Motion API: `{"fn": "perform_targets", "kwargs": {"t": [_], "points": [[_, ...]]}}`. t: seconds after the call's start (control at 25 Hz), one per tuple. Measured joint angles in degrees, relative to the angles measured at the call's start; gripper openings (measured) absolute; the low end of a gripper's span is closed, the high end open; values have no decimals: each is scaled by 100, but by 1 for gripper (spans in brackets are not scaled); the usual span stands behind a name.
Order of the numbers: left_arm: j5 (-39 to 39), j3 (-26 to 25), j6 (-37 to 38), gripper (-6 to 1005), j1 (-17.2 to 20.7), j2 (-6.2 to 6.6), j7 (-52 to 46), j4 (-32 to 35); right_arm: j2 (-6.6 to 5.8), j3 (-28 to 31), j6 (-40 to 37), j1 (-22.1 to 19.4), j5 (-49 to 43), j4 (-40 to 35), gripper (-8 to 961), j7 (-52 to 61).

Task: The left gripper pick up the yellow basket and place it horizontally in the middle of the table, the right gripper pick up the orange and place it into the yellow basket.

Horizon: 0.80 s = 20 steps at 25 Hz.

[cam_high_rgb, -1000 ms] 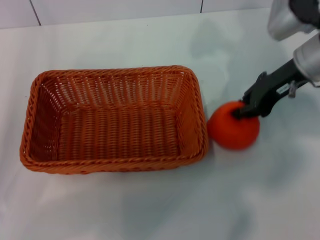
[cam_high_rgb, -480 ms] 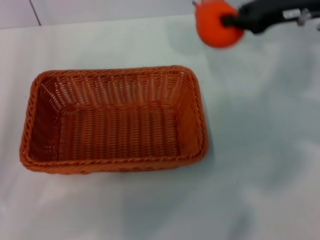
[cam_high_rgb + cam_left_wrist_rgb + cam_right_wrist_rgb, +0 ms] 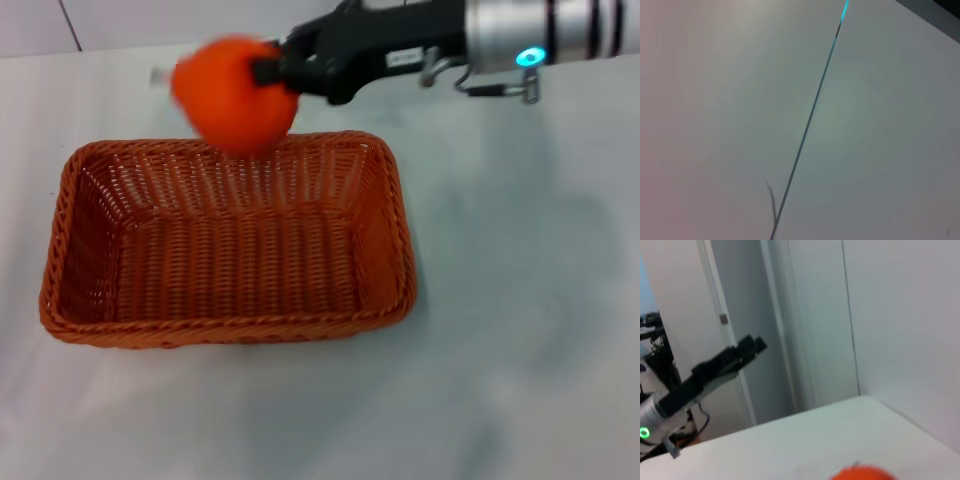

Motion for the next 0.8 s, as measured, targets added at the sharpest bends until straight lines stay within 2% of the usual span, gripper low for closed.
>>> {"fn": "perform_targets", "kwargs": {"t": [0.2, 0.48, 0.68, 0.76, 0.8], "points": [[0, -10, -36, 520, 5, 0, 0, -19, -12, -481, 317, 78, 85, 289, 165, -82], [0, 1, -58, 520, 0, 0, 1, -23, -35, -473, 329, -19, 191, 288, 355, -263], [0, 13, -62, 520, -8, -7, 3, -39, -17, -208, 486, -316, 877, 338, 602, -856], [0, 7, -48, 520, -6, -9, 22, -63, 3, -131, 789, -620, 1853, 640, 668, -1654], [0, -6, -35, 520, 2, -8, 34, -81, 3, -131, 789, -620, 1853, 640, 701, -1654]]}}
